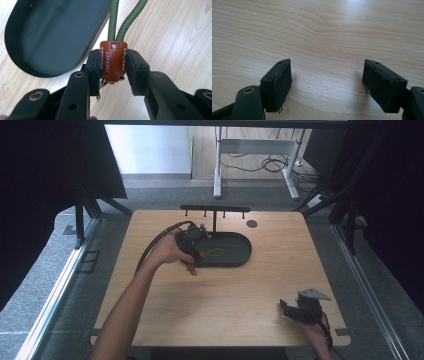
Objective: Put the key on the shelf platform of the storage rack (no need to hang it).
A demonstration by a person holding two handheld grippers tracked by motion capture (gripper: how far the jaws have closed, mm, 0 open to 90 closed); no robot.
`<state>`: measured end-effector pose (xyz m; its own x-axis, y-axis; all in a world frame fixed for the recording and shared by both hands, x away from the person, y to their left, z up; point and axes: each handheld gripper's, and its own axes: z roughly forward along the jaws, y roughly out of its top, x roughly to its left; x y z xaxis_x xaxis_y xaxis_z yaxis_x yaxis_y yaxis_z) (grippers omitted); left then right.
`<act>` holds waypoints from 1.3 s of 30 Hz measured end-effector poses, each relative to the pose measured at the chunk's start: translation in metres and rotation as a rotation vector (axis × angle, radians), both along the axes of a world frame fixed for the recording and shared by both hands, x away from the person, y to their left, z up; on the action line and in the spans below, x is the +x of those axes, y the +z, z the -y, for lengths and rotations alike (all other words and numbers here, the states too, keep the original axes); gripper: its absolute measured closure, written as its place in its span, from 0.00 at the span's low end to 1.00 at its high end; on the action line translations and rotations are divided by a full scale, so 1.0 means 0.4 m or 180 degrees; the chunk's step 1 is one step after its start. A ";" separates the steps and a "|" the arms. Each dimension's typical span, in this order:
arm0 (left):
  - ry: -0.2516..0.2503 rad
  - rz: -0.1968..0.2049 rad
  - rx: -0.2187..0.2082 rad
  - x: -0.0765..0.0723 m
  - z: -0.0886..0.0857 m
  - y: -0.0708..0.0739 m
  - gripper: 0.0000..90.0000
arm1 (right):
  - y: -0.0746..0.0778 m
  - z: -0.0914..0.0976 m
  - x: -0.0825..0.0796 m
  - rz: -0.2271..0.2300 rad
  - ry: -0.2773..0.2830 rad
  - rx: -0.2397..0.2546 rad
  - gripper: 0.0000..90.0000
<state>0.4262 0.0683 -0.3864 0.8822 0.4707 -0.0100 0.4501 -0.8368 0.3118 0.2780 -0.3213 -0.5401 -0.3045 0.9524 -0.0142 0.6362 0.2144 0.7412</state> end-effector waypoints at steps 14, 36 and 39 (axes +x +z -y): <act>0.0029 0.0039 -0.0043 -0.001 -0.002 0.002 0.74 | 0.000 -0.002 0.000 -0.0004 0.0002 0.0004 0.27; 0.0110 -0.0034 -0.0051 0.052 0.017 -0.005 0.74 | 0.000 -0.003 0.001 -0.0005 0.0000 0.0010 0.26; 0.0119 -0.0045 -0.0049 0.062 0.017 -0.006 0.74 | 0.000 -0.003 0.001 -0.0008 -0.0002 0.0011 0.26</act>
